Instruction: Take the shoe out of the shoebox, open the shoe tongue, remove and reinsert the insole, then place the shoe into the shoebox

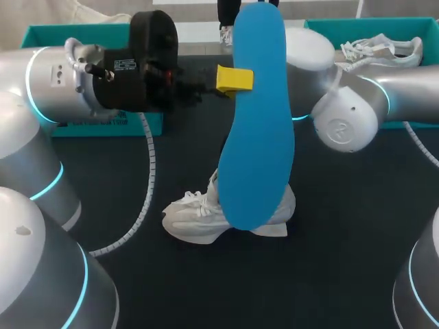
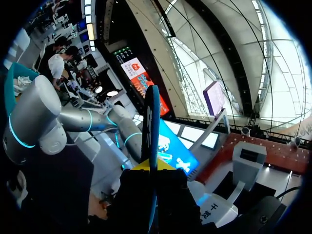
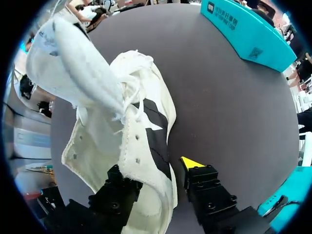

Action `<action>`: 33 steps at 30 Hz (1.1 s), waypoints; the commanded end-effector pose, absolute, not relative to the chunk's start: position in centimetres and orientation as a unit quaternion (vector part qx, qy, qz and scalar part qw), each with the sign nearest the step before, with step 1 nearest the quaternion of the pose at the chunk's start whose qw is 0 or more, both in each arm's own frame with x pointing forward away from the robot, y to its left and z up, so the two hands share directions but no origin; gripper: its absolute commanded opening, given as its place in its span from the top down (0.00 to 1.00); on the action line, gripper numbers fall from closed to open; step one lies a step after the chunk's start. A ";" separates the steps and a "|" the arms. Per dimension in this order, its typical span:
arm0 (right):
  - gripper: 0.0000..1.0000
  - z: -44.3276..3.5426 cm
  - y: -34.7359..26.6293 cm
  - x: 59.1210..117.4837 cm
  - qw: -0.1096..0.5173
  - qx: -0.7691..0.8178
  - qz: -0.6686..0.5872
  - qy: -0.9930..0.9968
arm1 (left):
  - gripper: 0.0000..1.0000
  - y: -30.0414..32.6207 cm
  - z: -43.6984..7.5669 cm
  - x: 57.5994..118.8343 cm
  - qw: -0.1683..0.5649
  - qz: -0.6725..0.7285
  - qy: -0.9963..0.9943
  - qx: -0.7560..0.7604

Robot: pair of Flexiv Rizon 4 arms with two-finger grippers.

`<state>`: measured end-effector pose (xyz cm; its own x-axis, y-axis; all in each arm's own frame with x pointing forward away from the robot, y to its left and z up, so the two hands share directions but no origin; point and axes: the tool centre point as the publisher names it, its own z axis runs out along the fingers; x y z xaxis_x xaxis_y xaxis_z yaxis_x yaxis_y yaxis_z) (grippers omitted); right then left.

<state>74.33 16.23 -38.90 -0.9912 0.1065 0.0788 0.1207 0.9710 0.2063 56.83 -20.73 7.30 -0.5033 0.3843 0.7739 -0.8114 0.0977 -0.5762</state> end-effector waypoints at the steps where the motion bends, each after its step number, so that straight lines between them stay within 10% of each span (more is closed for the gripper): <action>1: 0.65 -40.4 16.8 74.5 0.043 -0.061 -0.099 -0.992 | 1.00 -20.7 7.1 56.7 0.463 0.647 -0.578 0.185; 4: 1.00 -40.3 16.4 74.2 0.049 -0.071 -0.087 -0.992 | 1.00 -20.7 7.1 56.7 0.463 0.647 -0.578 0.185; 33: 1.00 -35.7 12.4 70.4 0.051 -0.454 -0.140 -0.878 | 1.00 -20.7 7.1 56.7 0.463 0.647 -0.578 0.185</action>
